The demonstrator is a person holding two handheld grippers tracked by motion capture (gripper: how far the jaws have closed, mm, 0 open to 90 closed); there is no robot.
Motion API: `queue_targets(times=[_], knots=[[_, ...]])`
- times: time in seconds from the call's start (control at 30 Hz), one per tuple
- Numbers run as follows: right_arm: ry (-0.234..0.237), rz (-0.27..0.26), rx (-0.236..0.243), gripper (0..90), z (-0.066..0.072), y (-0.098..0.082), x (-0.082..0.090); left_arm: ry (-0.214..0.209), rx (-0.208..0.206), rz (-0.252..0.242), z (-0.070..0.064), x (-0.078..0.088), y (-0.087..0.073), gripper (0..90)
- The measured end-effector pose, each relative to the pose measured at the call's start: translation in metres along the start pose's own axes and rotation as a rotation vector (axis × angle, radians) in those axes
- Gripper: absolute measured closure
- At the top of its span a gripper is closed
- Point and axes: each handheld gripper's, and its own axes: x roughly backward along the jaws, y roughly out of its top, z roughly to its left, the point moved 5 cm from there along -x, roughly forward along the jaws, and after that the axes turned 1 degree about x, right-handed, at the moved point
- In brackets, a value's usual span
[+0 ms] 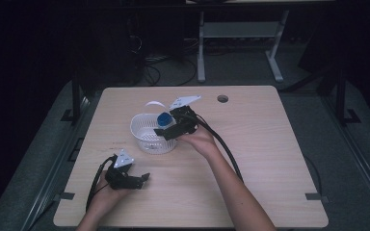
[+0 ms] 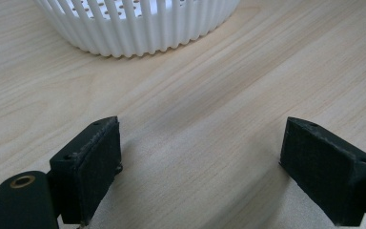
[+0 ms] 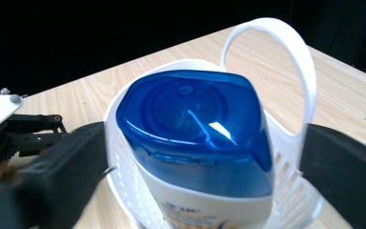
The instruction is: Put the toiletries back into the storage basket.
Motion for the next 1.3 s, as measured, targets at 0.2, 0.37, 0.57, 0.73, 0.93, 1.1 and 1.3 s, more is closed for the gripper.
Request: queue_targets(times=[0.2, 0.37, 0.57, 0.73, 0.93, 1.1, 1.3], knots=[[0.010, 0.004, 0.000, 0.7, 0.002, -0.002, 0.012, 0.004, -0.003, 0.000, 0.000, 0.000, 0.000, 13.4], [-0.010, 0.009, 0.005, 0.8, 0.000, -0.004, 0.022, 0.006, 0.002, 0.001, 0.000, 0.001, 0.000, 13.4], [-0.043, 0.004, 0.000, 0.7, -0.003, -0.012, 0.045, 0.008, 0.003, 0.000, 0.000, 0.001, -0.001, 13.4], [-0.068, 0.005, -0.004, 0.8, -0.005, -0.018, 0.059, 0.009, 0.006, -0.003, -0.001, 0.001, -0.001, 13.4], [-0.102, 0.017, -0.013, 0.8, -0.007, -0.031, 0.083, 0.010, 0.010, -0.005, -0.001, 0.001, 0.000, 13.3], [-0.134, 0.015, -0.017, 0.8, -0.011, -0.043, 0.099, 0.010, 0.010, -0.005, -0.001, 0.001, 0.000, 13.3], [-0.152, 0.019, -0.041, 0.8, -0.016, -0.057, 0.113, 0.010, 0.006, -0.003, -0.001, 0.001, -0.001, 13.4]])
